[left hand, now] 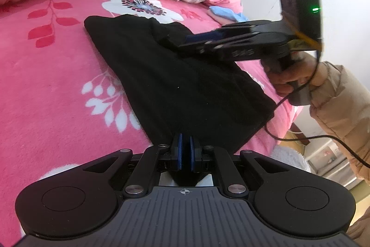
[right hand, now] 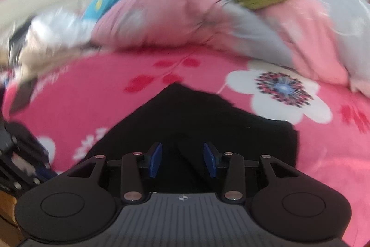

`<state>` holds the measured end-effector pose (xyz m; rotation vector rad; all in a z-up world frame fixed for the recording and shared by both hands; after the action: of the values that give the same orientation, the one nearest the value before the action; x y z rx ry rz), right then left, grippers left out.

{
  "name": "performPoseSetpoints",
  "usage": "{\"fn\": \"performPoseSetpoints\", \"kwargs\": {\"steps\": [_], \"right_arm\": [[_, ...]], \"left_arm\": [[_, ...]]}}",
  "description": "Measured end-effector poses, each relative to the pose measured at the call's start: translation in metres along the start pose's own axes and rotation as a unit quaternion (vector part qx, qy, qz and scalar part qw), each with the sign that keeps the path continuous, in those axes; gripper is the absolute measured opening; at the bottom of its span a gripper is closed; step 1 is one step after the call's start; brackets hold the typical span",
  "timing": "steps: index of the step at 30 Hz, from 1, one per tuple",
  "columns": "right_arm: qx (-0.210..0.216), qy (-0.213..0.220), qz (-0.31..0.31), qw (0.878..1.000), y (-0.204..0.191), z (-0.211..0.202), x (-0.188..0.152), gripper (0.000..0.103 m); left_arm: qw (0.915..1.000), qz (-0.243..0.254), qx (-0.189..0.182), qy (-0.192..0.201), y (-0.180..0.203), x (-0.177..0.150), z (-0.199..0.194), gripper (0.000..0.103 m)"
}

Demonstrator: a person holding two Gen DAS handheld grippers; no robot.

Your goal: Fold clothes

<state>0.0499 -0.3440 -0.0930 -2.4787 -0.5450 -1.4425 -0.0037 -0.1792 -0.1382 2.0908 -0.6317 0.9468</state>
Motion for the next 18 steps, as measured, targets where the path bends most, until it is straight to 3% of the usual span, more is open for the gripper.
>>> {"fn": "performPoseSetpoints", "kwargs": {"steps": [3, 4, 5, 8, 11, 18], "right_arm": [[-0.019, -0.002, 0.003, 1.0, 0.011, 0.006, -0.003, 0.034], [-0.025, -0.002, 0.004, 1.0, 0.015, 0.007, -0.003, 0.024], [-0.031, -0.003, 0.005, 0.999, 0.019, 0.009, -0.004, 0.006], [-0.056, 0.02, 0.026, 0.998, 0.038, 0.008, 0.001, 0.005], [-0.073, 0.04, 0.088, 0.993, 0.069, 0.002, 0.001, 0.004], [-0.105, 0.049, 0.24, 0.964, 0.136, 0.005, -0.034, 0.003]], "left_arm": [[1.0, 0.0, -0.001, 0.0, 0.0, 0.0, 0.0, 0.006], [1.0, -0.001, -0.001, 0.0, 0.0, 0.0, 0.0, 0.006], [1.0, -0.001, -0.001, 0.0, 0.0, 0.0, 0.0, 0.006], [1.0, -0.001, -0.002, 0.0, -0.001, -0.001, -0.001, 0.006], [1.0, -0.002, -0.003, 0.0, -0.001, -0.001, -0.001, 0.006], [1.0, -0.002, -0.004, 0.0, -0.002, -0.001, -0.001, 0.006]]}}
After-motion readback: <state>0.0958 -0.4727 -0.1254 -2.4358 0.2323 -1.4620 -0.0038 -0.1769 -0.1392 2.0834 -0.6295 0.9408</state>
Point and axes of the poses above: each gripper's, at about its wrist camera, not at the fingertips, and z roughly the way its jaws point, y to its right, x to its top, the point moved 8 cm from there along z, roughly the way its jaws point, and after that the axes turned 12 degrees about y, right-handed, at the moved point
